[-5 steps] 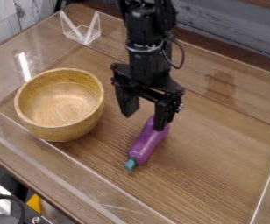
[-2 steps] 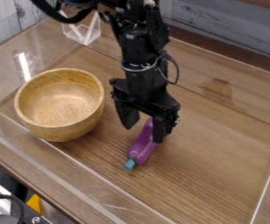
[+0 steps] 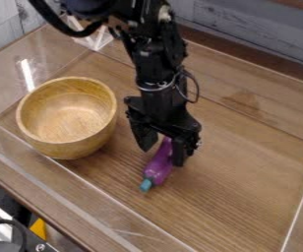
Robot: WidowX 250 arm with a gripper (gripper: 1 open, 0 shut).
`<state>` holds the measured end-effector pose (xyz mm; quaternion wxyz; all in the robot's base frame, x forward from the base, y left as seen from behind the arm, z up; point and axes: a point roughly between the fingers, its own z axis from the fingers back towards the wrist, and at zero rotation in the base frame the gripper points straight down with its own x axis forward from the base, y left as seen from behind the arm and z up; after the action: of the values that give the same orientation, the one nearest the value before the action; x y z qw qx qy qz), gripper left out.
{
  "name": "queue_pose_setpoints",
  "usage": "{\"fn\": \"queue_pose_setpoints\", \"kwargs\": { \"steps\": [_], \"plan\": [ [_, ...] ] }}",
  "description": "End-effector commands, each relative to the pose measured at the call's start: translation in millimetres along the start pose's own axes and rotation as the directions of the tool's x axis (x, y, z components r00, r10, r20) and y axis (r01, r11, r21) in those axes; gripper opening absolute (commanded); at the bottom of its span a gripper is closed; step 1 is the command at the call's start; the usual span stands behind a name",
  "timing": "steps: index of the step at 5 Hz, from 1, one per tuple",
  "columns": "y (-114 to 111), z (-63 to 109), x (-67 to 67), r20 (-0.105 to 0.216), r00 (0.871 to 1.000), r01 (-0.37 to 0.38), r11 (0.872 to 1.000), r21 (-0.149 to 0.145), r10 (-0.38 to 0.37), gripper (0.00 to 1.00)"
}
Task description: Put the purple eggplant in the brown bowl
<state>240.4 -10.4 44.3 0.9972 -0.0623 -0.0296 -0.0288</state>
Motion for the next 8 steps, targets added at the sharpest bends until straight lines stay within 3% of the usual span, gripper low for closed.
{"fn": "queue_pose_setpoints", "kwargs": {
  "steps": [1,6,7,8],
  "plan": [
    [3.9,1.9,5.0,0.039,0.999,-0.004,1.000,-0.001,0.004,1.00],
    [5.3,-12.6,12.1,0.106,0.994,0.013,1.000,-0.015,-0.011,1.00],
    [5.3,-15.6,14.2,0.121,0.992,0.021,1.000,-0.014,-0.019,0.00],
    [4.8,-11.1,12.0,0.108,0.994,0.017,1.000,-0.022,-0.014,0.00]
  ]
}}
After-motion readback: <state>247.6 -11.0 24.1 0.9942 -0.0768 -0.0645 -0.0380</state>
